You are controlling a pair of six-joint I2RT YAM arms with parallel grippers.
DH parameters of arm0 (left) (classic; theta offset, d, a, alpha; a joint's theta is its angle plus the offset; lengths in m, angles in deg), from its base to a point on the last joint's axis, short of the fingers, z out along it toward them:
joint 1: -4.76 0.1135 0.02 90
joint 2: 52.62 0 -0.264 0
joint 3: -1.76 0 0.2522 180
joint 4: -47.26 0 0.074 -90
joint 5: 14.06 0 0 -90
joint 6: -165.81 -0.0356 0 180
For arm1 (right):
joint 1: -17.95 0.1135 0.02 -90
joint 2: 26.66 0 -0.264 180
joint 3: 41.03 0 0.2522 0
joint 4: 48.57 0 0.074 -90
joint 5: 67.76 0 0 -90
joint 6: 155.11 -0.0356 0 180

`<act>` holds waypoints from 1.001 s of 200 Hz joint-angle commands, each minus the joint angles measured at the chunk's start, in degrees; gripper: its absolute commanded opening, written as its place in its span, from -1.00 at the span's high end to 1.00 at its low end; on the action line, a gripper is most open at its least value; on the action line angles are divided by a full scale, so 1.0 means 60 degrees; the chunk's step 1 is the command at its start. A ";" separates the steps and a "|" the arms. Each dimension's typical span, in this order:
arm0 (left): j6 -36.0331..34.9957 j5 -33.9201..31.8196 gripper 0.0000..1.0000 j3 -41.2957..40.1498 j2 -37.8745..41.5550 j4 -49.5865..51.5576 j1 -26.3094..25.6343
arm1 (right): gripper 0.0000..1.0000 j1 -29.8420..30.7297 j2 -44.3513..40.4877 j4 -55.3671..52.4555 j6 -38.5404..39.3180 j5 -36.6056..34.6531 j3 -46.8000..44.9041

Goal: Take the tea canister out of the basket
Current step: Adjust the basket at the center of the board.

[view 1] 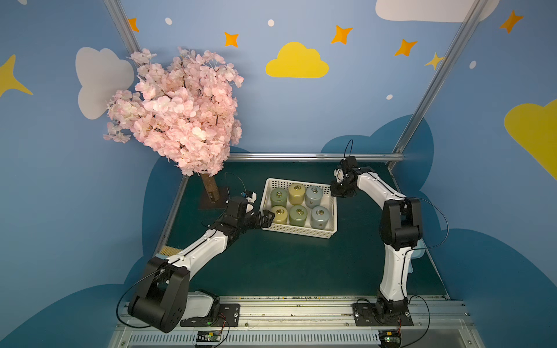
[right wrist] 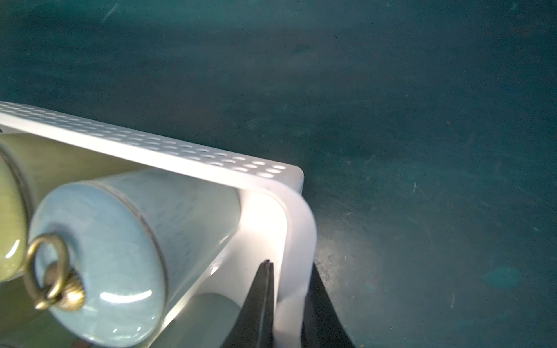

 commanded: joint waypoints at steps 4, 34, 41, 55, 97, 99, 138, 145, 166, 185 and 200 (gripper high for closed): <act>0.0027 -0.0149 -1.00 -0.0062 0.0389 0.0301 -0.0069 | 1.00 0.0410 0.0307 0.0101 0.0990 0.0535 0.0650; -0.0085 -0.0217 -1.00 0.0000 0.0541 0.0504 -0.0257 | 1.00 0.0531 0.0645 0.0037 0.0970 0.0503 0.1151; -0.0108 -0.0262 -1.00 0.0001 0.0558 0.0527 -0.0312 | 1.00 0.0559 0.0728 0.0049 0.0959 0.0514 0.1266; -0.0170 -0.0307 -1.00 0.0108 0.0544 0.0638 -0.0385 | 1.00 0.0598 0.0915 -0.0004 0.0914 0.0666 0.1571; -0.0584 -0.0739 -1.00 0.0667 0.0481 0.1354 -0.0691 | 1.00 0.0681 0.1180 -0.0126 0.0772 0.0649 0.1966; -0.0613 -0.0754 -1.00 0.0695 0.0462 0.1380 -0.0706 | 1.00 0.0681 0.1171 -0.0126 0.0759 0.0646 0.1971; -0.1123 -0.1288 -1.00 0.1494 0.0126 0.2168 -0.1059 | 0.75 0.0557 0.0815 -0.0097 0.0563 0.0559 0.1794; -0.1195 -0.1333 -1.00 0.1651 0.0009 0.2265 -0.1101 | 0.63 0.0536 0.0732 -0.0090 0.0521 0.0562 0.1758; -0.1413 -0.1408 -1.00 0.2119 -0.0366 0.2599 -0.1193 | 0.37 0.0471 0.0395 -0.0096 0.0476 0.0562 0.1581; -0.1627 -0.1632 -1.00 0.2487 -0.0685 0.2871 -0.1336 | 0.20 0.0414 0.0044 -0.0098 0.0413 0.0547 0.1371; -0.1804 -0.1756 -1.00 0.2788 -0.0951 0.3152 -0.1411 | 0.11 0.0358 -0.0261 -0.0097 0.0371 0.0587 0.1127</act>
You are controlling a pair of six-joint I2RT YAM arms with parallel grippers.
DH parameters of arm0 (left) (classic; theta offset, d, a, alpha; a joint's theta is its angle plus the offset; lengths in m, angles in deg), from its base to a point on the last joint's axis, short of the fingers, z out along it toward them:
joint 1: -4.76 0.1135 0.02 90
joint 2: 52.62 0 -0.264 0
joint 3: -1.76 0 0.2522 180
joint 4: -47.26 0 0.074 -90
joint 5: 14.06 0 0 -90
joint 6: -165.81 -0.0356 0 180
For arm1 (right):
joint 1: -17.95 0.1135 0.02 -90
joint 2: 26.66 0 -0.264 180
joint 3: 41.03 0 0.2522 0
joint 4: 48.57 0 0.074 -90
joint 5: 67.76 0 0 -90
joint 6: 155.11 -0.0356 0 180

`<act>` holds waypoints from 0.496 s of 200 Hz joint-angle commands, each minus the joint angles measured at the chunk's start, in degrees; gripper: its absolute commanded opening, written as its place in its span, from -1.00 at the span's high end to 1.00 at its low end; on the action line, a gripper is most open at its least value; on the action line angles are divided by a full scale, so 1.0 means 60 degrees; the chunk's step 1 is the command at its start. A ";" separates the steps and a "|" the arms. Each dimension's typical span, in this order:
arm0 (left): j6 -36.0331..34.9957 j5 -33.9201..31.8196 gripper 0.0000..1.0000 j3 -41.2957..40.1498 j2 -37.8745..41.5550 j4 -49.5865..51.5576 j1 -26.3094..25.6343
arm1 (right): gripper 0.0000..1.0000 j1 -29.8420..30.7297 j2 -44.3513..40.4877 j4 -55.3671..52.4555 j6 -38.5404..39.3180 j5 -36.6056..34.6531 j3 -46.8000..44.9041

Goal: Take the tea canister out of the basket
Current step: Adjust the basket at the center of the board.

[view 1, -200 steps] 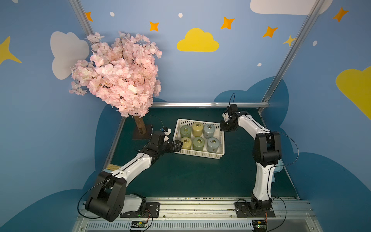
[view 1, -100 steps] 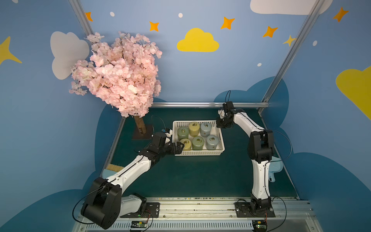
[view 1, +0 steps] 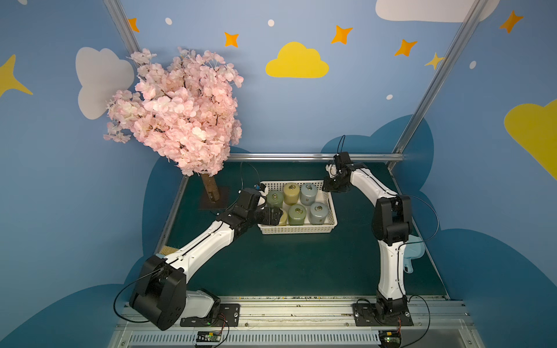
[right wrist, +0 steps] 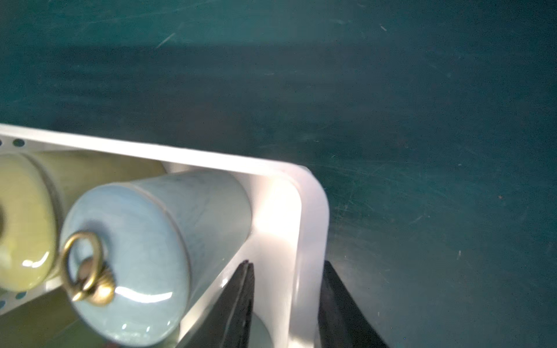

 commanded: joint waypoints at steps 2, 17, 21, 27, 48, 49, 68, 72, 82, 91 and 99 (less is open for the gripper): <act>-0.0533 -0.0368 -1.00 0.0523 -0.0361 0.0806 -0.0142 | 0.09 0.0009 -0.1027 0.0082 0.0020 0.0313 -0.0267; -0.0682 -0.0468 -1.00 0.0806 -0.0556 0.1103 -0.0199 | -0.02 -0.0051 -0.1366 0.0092 -0.0027 0.0273 -0.0572; -0.0716 -0.0486 -1.00 0.0862 -0.0609 0.1159 -0.0216 | -0.07 -0.0057 -0.1463 0.0092 -0.0030 0.0260 -0.0675; -0.0767 -0.0515 -1.00 0.0947 -0.0681 0.1262 -0.0251 | -0.11 -0.0072 -0.1627 0.0108 -0.0052 0.0231 -0.0822; -0.0944 -0.0562 -1.00 0.1292 -0.0886 0.1636 -0.0333 | -0.41 -0.0126 -0.2309 0.0220 -0.0064 0.0190 -0.1514; -0.0946 -0.0562 -1.00 0.1301 -0.0900 0.1664 -0.0333 | -0.42 -0.0123 -0.2351 0.0237 -0.0068 0.0186 -0.1558; -0.1119 -0.0615 -1.00 0.1584 -0.1147 0.1967 -0.0408 | -0.45 -0.0181 -0.3139 0.0602 -0.0156 0.0253 -0.2453; -0.1149 -0.0632 -1.00 0.1658 -0.1200 0.2027 -0.0421 | -0.49 -0.0190 -0.3302 0.0677 -0.0182 0.0267 -0.2645; -0.1215 -0.0658 -1.00 0.1807 -0.1350 0.2202 -0.0450 | -0.74 -0.0205 -0.3696 0.0854 -0.0268 0.0326 -0.3150; -0.1282 -0.0676 -1.00 0.1973 -0.1524 0.2392 -0.0480 | -0.90 -0.0215 -0.4099 0.0995 -0.0295 0.0318 -0.3569; -0.1321 -0.0707 -1.00 0.2146 -0.1660 0.2591 -0.0520 | -0.96 -0.0211 -0.4509 0.1109 -0.0345 0.0291 -0.3969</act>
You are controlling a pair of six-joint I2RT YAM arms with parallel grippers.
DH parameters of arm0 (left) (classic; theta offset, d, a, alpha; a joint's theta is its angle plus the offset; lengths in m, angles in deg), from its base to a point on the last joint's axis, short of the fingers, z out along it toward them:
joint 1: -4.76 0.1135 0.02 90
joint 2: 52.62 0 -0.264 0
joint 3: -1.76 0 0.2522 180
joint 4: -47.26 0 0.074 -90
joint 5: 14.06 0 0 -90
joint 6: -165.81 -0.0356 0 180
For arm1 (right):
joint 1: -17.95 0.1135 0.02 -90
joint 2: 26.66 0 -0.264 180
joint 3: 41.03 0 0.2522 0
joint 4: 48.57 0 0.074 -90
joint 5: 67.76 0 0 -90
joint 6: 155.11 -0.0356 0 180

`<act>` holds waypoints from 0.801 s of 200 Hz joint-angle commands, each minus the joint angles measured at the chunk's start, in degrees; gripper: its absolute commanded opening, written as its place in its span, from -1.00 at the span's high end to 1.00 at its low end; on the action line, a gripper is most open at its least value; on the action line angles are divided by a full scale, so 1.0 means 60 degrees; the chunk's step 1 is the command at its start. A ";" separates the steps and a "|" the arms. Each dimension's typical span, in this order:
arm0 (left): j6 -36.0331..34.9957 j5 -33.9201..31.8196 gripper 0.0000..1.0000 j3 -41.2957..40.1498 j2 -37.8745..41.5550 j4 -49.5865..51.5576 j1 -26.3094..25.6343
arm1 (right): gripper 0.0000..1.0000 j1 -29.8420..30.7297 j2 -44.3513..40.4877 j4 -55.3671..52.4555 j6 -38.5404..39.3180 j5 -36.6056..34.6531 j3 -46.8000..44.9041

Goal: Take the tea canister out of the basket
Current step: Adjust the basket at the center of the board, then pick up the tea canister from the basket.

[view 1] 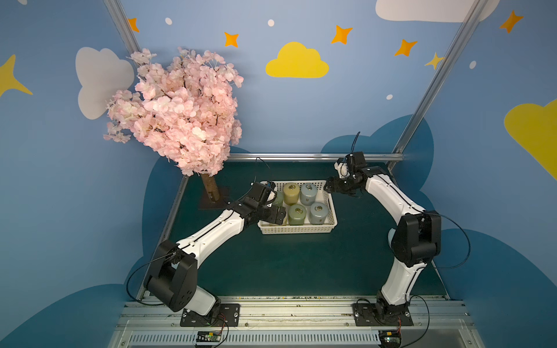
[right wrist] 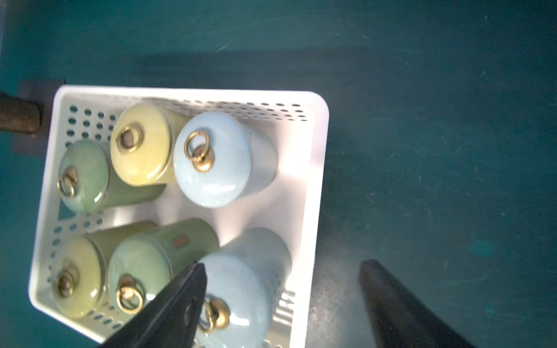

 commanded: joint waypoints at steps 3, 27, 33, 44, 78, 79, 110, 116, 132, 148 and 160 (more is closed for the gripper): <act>-0.0372 -0.0166 -1.00 0.0502 -0.0410 0.0881 -0.0105 | -0.97 -0.0058 -0.1090 0.0547 -0.0140 0.0093 -0.1015; -0.0470 -0.0351 -1.00 0.0777 -0.0699 0.1119 -0.0252 | -0.97 -0.0055 -0.2198 0.0858 -0.0154 0.0063 -0.2093; -0.0473 -0.0407 -1.00 0.0854 -0.0766 0.1182 -0.0272 | -0.97 -0.0047 -0.2487 0.0931 -0.0143 0.0035 -0.2368; -0.0467 -0.0491 -1.00 0.0976 -0.0901 0.1298 -0.0303 | -0.97 -0.0047 -0.3046 0.1106 -0.0083 -0.0001 -0.2897; -0.0479 -0.0711 -1.00 0.1523 -0.1528 0.1839 -0.0372 | -0.96 0.0004 -0.5007 0.2273 0.0289 0.0121 -0.4810; -0.0477 -0.0712 -1.00 0.1536 -0.1549 0.1842 -0.0367 | -0.96 0.0000 -0.5057 0.2305 0.0286 0.0121 -0.4869; -0.0457 -0.0852 -1.00 0.1856 -0.1911 0.2088 -0.0437 | -0.96 0.0024 -0.6603 0.3711 0.0209 0.0234 -0.6531; -0.0455 -0.0887 -1.00 0.1941 -0.1971 0.2180 -0.0450 | -0.96 0.0038 -0.6844 0.3980 0.0216 0.0277 -0.6802; -0.0478 -0.0901 -1.00 0.2178 -0.2188 0.2359 -0.0464 | -0.96 0.0068 -0.7373 0.4585 0.0274 0.0452 -0.7428; -0.0512 -0.0919 -1.00 0.2402 -0.2413 0.2527 -0.0490 | -0.96 0.0066 -0.7657 0.4858 0.0328 0.0603 -0.7793; -0.0518 -0.1002 -1.00 0.2551 -0.2581 0.2627 -0.0523 | -0.97 0.0072 -0.7753 0.4942 0.0316 0.0619 -0.7911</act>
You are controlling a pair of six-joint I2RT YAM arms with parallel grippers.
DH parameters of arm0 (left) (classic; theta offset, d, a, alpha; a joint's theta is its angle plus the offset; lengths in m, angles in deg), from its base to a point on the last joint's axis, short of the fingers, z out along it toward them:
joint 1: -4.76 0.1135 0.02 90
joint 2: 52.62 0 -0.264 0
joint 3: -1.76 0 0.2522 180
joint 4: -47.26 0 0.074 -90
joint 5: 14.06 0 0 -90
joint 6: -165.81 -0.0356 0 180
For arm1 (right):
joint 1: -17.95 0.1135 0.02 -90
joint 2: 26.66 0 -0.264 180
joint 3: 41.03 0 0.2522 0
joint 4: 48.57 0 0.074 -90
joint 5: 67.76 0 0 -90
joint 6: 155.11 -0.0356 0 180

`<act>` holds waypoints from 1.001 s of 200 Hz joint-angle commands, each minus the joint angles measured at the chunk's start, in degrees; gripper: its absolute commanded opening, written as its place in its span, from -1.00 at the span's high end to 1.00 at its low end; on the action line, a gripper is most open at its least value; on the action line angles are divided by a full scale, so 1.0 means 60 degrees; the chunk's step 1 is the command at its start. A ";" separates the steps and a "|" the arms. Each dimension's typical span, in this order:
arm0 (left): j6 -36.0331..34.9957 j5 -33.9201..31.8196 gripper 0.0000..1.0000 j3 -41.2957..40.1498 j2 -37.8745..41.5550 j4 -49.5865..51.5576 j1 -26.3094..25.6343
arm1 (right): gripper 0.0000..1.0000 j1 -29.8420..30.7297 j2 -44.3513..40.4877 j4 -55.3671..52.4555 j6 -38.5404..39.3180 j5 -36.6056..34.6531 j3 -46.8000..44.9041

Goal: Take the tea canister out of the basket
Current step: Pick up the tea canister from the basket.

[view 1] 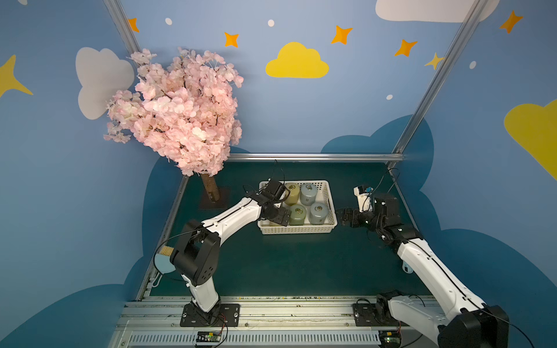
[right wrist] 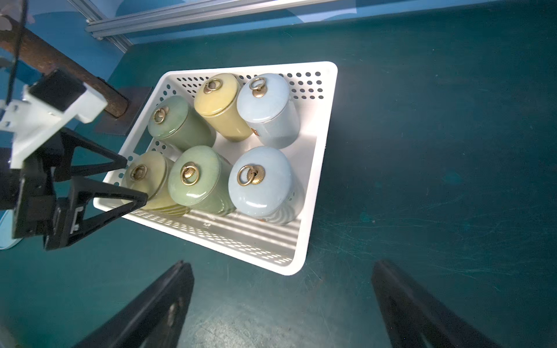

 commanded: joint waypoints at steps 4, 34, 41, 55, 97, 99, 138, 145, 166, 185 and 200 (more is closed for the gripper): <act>-0.0143 -0.0185 -1.00 0.0429 -0.0323 0.0541 -0.0071 | -0.96 0.0056 -0.0311 0.1019 0.0121 0.0283 -0.0265; -0.0186 -0.0297 -1.00 0.0653 -0.0689 0.0708 -0.0132 | -0.97 0.0046 -0.0292 0.0986 0.0036 0.0321 -0.0333; -0.0193 -0.0330 -1.00 0.0696 -0.0759 0.0756 -0.0137 | -0.97 0.0057 -0.0290 0.0973 0.0023 0.0323 -0.0318; -0.0187 -0.0403 -0.99 0.0787 -0.0899 0.0857 -0.0155 | -0.96 0.0063 -0.0304 0.0969 0.0019 0.0302 -0.0321; -0.0198 -0.0367 -0.91 0.0904 -0.1178 0.0864 -0.0156 | -0.96 0.0059 -0.0334 0.0941 0.0003 0.0313 -0.0317; -0.0198 -0.0374 -0.90 0.0912 -0.1196 0.0861 -0.0158 | -0.96 0.0059 -0.0334 0.0941 0.0001 0.0316 -0.0320; -0.0217 -0.0412 -0.85 0.1019 -0.1350 0.0851 -0.0149 | -0.96 0.0059 -0.0319 0.0968 0.0005 0.0273 -0.0336; -0.0206 -0.0414 -0.85 0.1035 -0.1373 0.0810 -0.0148 | -0.97 0.0063 -0.0312 0.0970 0.0010 0.0273 -0.0335; -0.0205 -0.0392 -0.82 0.1106 -0.1454 0.0791 -0.0152 | -0.96 0.0059 -0.0304 0.0970 0.0009 0.0286 -0.0309; -0.0238 -0.0390 -0.77 0.1181 -0.1530 0.0798 -0.0152 | -0.96 0.0064 -0.0304 0.0955 0.0001 0.0288 -0.0319; -0.0238 -0.0414 -0.72 0.1191 -0.1515 0.0806 -0.0157 | -0.96 0.0059 -0.0304 0.0955 0.0001 0.0260 -0.0318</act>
